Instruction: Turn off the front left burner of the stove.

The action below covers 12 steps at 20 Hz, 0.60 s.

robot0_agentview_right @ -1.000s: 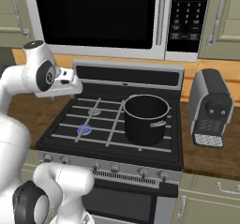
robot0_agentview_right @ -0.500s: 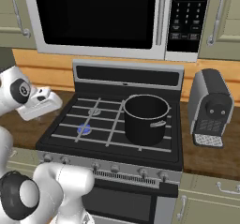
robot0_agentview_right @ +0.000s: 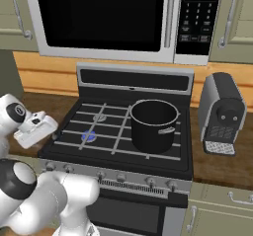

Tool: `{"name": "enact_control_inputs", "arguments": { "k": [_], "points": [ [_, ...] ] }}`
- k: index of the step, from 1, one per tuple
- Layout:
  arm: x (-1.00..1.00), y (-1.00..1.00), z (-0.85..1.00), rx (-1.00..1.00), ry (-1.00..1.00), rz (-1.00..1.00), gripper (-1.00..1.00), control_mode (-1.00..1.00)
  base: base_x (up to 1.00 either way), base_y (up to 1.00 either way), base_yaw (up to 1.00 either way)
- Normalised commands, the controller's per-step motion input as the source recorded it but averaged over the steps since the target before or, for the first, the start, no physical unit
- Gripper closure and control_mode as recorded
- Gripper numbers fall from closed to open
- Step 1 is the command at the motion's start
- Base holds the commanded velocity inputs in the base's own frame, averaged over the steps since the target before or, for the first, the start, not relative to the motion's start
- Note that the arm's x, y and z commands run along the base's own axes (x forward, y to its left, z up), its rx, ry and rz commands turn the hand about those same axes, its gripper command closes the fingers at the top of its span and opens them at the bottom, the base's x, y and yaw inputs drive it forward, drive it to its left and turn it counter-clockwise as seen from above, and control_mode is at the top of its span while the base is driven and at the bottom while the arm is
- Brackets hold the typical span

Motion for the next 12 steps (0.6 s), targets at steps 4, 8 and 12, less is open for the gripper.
{"name": "enact_control_inputs", "arguments": {
  "k": [4, 8, 12],
  "points": [
    [0.0, 0.45, -0.79, -0.19, 0.05, 0.0, -1.0, -1.0, 0.0, 0.0, 0.0],
    [-0.08, 0.3, -0.59, -0.12, -0.06, 0.0, -1.0, -1.0, 0.0, 0.0, 0.0],
    [-0.31, 0.09, -0.4, -0.11, -0.12, 0.11, -1.0, -1.0, 0.0, 0.0, 0.0]
  ]
}}
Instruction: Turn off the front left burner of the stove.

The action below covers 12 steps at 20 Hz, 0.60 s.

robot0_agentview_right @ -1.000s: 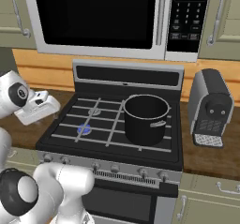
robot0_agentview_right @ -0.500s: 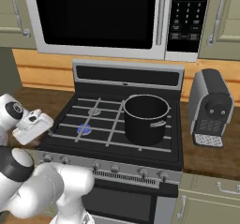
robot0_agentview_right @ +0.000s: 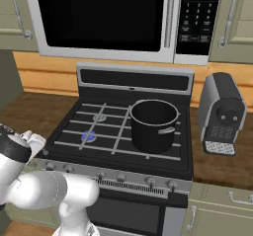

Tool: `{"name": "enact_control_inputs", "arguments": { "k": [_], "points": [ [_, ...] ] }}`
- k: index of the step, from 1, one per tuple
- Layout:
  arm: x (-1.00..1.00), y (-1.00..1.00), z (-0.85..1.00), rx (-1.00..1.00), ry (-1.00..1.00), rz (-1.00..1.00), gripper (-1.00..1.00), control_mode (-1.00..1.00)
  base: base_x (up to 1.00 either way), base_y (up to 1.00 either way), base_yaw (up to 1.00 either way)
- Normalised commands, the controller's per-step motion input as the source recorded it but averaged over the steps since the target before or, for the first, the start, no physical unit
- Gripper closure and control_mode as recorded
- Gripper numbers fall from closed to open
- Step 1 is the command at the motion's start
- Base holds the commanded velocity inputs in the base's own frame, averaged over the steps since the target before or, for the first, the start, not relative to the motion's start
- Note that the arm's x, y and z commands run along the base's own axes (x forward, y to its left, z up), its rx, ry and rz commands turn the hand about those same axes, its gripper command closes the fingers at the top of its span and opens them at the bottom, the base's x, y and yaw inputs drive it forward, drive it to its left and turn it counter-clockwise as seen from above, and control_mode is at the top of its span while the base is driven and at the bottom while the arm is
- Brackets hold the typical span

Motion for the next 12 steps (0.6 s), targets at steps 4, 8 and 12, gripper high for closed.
{"name": "enact_control_inputs", "arguments": {
  "k": [4, 8, 12],
  "points": [
    [-0.33, 0.02, -0.25, -0.08, -0.26, 0.17, -1.0, -1.0, 0.0, 0.0, 0.0],
    [-0.37, 0.0, -0.08, -0.02, -0.36, 0.17, -1.0, -1.0, 0.0, 0.0, 0.0],
    [-0.08, 0.0, -0.05, 0.0, -0.3, 0.12, -1.0, -1.0, 0.0, 0.0, 0.0]
  ]
}}
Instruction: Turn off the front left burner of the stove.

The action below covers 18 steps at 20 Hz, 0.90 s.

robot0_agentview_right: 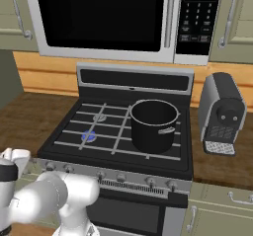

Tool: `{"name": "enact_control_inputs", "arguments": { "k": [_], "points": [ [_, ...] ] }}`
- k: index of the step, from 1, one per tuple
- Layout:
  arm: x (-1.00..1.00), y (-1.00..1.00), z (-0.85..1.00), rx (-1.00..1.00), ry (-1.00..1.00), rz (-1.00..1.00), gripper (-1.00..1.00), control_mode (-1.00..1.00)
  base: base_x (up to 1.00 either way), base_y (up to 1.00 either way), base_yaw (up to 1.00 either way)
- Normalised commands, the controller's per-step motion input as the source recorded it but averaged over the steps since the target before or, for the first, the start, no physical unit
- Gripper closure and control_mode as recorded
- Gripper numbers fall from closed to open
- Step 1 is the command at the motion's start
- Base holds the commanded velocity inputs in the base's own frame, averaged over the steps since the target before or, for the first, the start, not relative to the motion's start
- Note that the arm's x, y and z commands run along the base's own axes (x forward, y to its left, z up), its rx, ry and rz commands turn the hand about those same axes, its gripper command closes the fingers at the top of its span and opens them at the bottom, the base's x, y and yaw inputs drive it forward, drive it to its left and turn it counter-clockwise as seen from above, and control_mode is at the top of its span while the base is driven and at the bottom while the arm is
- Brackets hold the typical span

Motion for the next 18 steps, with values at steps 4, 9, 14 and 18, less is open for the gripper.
{"name": "enact_control_inputs", "arguments": {
  "k": [4, 9, 14, 18],
  "points": [
    [0.05, -0.02, -0.09, 0.0, -0.16, 0.07, -1.0, -1.0, 0.0, 0.0, 0.0],
    [0.09, -0.01, -0.2, 0.0, 0.0, 0.0, -1.0, -1.0, 0.0, 0.0, 0.0],
    [0.0, 0.0, -0.24, 0.0, 0.02, 0.02, -1.0, -1.0, 0.0, 0.0, 0.0],
    [0.09, -0.02, -0.19, 0.0, 0.01, 0.07, -1.0, -1.0, 0.0, 0.0, 0.0]
  ]
}}
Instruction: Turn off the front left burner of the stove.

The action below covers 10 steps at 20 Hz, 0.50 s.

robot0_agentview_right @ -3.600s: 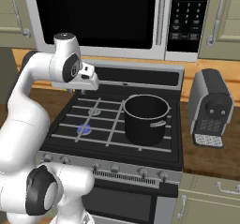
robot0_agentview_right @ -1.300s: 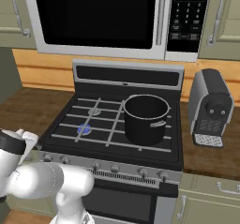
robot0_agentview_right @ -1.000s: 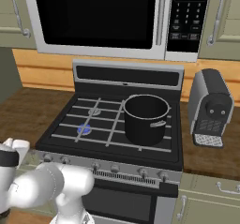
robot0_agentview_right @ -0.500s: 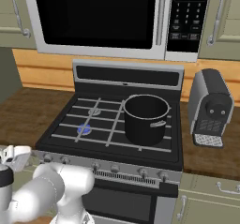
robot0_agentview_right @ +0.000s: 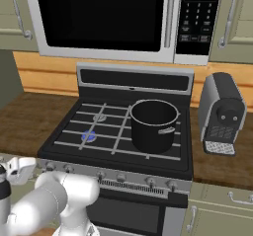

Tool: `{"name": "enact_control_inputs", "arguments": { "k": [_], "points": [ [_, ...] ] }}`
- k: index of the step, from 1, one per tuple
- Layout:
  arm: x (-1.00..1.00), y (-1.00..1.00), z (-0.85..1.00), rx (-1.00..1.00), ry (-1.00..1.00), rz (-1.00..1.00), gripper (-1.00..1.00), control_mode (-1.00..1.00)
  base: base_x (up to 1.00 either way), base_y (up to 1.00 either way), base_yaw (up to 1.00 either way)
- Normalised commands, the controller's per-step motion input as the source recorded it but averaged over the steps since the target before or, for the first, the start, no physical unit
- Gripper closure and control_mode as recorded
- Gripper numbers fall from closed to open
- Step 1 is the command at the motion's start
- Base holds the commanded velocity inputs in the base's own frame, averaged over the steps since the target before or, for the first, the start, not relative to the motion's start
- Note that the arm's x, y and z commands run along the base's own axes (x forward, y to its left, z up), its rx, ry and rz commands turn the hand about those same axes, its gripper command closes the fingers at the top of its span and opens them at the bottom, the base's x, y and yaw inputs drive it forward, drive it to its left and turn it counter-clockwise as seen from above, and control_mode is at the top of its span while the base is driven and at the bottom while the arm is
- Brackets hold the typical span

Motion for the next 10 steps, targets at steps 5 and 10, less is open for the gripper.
{"name": "enact_control_inputs", "arguments": {
  "k": [5, 10],
  "points": [
    [0.11, -0.05, -0.07, 0.0, 0.0, 0.16, -1.0, -1.0, 0.0, 0.0, 0.0],
    [0.12, -0.01, -0.02, 0.0, 0.0, 0.14, -1.0, -1.0, 0.0, 0.0, 0.0]
  ]
}}
